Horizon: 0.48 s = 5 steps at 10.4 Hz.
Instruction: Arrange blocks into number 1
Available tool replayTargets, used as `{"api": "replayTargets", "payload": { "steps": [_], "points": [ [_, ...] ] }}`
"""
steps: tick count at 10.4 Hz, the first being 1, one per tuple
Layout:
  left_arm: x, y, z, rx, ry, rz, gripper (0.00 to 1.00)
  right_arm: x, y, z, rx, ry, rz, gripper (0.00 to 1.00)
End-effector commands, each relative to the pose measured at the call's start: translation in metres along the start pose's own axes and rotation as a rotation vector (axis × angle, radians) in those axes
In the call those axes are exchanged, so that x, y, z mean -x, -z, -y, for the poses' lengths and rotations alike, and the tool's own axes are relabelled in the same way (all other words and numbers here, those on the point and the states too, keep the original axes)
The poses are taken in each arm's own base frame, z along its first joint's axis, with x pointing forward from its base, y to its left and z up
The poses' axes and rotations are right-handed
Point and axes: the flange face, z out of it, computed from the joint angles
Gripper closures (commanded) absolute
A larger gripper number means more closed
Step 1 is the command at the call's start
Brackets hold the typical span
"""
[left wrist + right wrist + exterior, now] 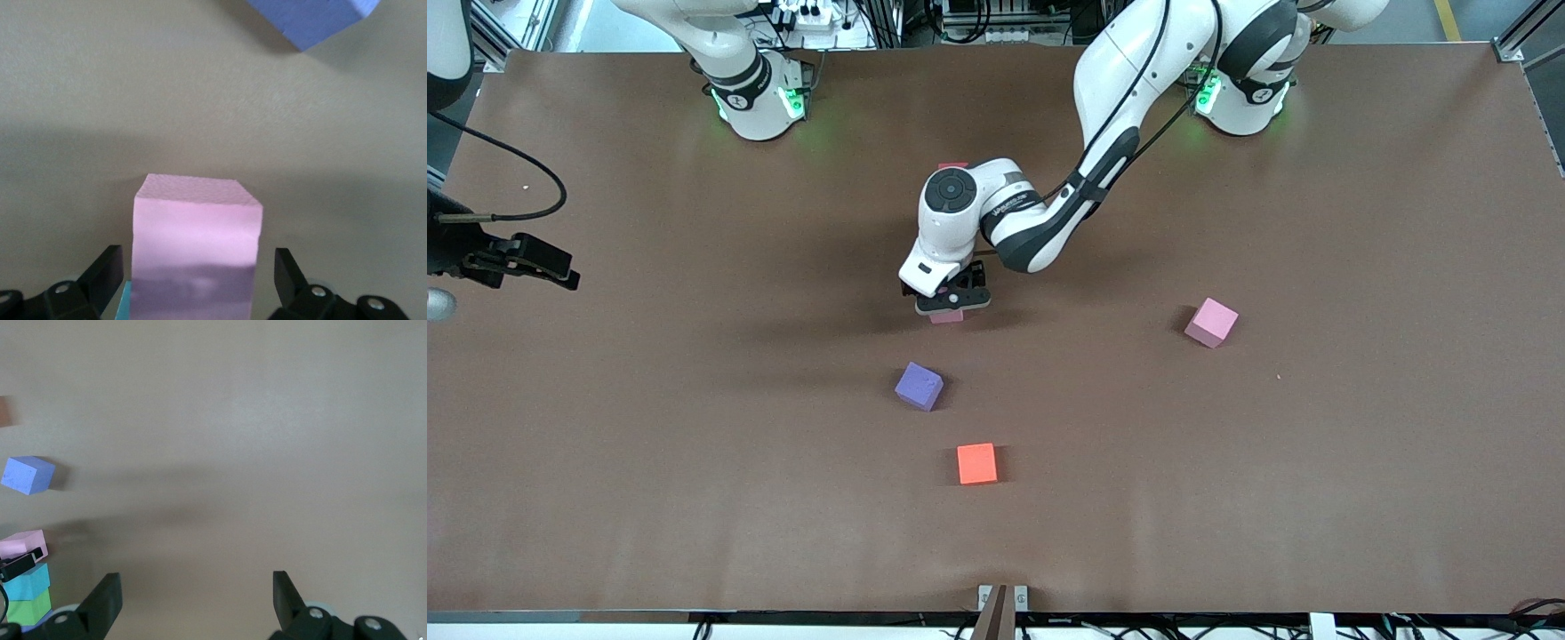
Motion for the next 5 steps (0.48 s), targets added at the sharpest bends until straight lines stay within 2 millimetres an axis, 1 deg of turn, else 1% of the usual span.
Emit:
{"api": "replayTargets", "payload": {
  "steps": [1, 2, 3, 4, 5],
  "points": [
    [-0.003, 0.036, -0.003, -0.043, 0.018, -0.013, 0.0, -0.003, 0.002, 0.004, -0.028, -0.002, -0.003, 0.0],
    [-0.004, 0.05, -0.001, -0.073, 0.041, -0.013, 0.0, -0.003, 0.001, 0.004, -0.058, -0.008, -0.001, 0.0],
    [-0.009, 0.072, 0.0, -0.095, 0.056, -0.018, 0.0, -0.004, 0.0, 0.006, -0.071, -0.007, 0.0, 0.0],
    [-0.028, 0.1, 0.01, -0.118, 0.087, -0.022, 0.0, -0.004, 0.0, 0.009, -0.072, -0.014, -0.002, 0.0],
    [-0.059, 0.135, 0.025, -0.117, 0.13, -0.041, 0.0, -0.003, 0.001, 0.015, -0.072, -0.027, -0.004, 0.0]
  ]
}}
